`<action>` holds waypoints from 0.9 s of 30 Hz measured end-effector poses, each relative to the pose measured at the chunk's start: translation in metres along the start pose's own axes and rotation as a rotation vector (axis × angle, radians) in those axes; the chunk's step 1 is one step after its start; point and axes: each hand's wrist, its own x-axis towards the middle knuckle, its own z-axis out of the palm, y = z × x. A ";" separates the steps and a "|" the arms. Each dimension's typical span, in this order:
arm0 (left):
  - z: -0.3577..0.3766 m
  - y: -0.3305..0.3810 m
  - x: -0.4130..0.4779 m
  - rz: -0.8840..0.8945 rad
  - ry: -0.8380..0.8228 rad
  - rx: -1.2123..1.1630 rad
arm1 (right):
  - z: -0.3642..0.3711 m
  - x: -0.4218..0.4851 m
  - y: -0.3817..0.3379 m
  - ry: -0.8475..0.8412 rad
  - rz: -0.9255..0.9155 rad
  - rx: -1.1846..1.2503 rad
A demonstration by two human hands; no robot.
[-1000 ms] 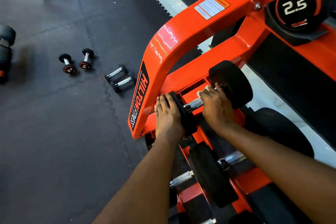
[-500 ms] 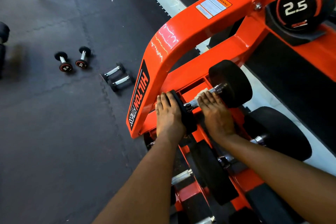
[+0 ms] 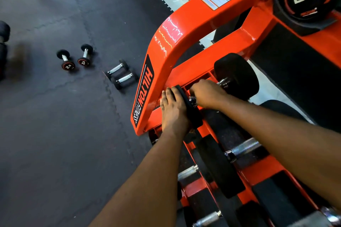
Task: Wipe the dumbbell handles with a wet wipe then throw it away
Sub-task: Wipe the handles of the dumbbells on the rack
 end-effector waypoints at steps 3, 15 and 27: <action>0.001 0.000 0.002 -0.008 0.016 -0.022 | 0.018 -0.023 -0.005 0.170 0.011 -0.026; -0.001 0.000 0.000 -0.001 0.011 0.015 | 0.043 -0.029 0.031 0.222 0.182 -0.454; -0.003 0.001 -0.003 0.004 -0.018 0.010 | -0.001 -0.018 0.027 0.009 0.092 -0.466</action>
